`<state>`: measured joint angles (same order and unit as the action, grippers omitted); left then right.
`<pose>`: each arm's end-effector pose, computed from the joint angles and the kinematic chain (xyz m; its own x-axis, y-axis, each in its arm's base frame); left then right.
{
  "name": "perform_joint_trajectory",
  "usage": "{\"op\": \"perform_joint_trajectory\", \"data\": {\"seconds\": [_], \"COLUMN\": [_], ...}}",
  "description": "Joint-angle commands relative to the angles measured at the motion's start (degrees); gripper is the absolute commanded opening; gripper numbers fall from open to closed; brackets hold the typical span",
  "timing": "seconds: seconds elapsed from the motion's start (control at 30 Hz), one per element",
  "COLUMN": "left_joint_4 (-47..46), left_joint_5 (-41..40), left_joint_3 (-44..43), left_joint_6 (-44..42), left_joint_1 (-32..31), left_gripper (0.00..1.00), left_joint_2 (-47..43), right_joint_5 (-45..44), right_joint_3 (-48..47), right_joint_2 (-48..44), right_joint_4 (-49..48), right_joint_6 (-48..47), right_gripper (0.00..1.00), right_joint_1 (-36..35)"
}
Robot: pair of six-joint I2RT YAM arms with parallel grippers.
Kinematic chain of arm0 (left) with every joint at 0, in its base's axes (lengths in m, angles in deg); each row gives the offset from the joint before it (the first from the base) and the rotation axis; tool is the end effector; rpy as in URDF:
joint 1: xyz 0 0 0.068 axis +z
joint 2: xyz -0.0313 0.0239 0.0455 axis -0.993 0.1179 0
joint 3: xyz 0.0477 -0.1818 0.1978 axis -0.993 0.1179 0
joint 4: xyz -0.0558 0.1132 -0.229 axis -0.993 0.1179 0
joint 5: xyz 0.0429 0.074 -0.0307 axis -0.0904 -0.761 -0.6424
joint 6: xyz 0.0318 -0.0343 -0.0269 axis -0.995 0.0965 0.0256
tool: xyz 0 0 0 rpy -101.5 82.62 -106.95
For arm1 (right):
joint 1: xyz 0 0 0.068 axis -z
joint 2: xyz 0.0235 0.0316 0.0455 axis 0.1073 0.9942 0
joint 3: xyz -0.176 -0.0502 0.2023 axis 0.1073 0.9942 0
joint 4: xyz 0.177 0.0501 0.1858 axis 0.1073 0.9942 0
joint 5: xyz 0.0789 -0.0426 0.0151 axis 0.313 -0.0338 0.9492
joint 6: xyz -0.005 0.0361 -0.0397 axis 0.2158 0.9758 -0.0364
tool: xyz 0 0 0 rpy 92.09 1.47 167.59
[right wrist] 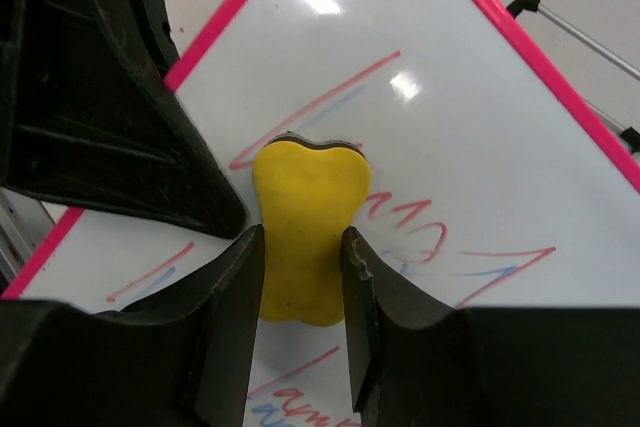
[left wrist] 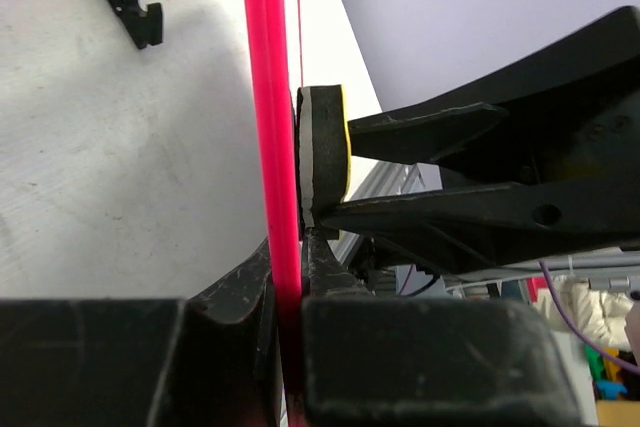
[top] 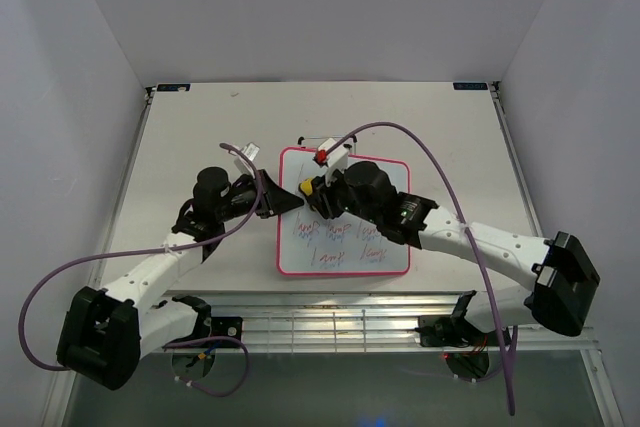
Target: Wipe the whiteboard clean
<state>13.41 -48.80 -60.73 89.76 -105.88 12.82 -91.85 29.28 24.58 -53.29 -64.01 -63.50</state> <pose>0.2055 -0.1103 0.2430 -0.7981 -0.2801 -0.5334 0.4069 0.4024 -0.8201 0.1684 0.2531 0.3044 -0.2569 -0.2001 -0.9455 -0.7335 0.6774 0.0559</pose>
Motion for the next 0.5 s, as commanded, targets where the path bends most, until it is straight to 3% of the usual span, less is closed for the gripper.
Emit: {"op": "perform_joint_trajectory", "data": {"seconds": [0.0, 0.17, 0.27, 0.47], "left_joint_4": [-7.9, -6.6, -0.8, 4.4], "left_joint_5": [3.4, 3.8, 3.4, 3.0], "left_joint_3": [-0.2, 0.4, -0.7, -2.4], "left_joint_6": [0.3, 0.2, -0.8, -3.8], "left_joint_1": [-1.1, -1.1, -1.1, -1.1], "left_gripper": [0.0, 0.0, 0.0, 0.0], "left_joint_2": [-0.9, -1.1, 0.2, 1.6], "right_joint_5": [2.1, 3.4, 7.9, 8.8], "right_joint_3": [-4.0, -3.0, 1.0, 2.4], "right_joint_2": [4.8, 6.9, 6.1, 6.2], "right_joint_4": [-4.7, -4.9, -4.1, 6.2], "right_joint_6": [-1.9, -0.3, 2.5, 3.4], "right_gripper": [0.15, 0.16, 0.17, 0.18], "right_joint_1": [-0.1, 2.3, 6.3, 9.9]}}
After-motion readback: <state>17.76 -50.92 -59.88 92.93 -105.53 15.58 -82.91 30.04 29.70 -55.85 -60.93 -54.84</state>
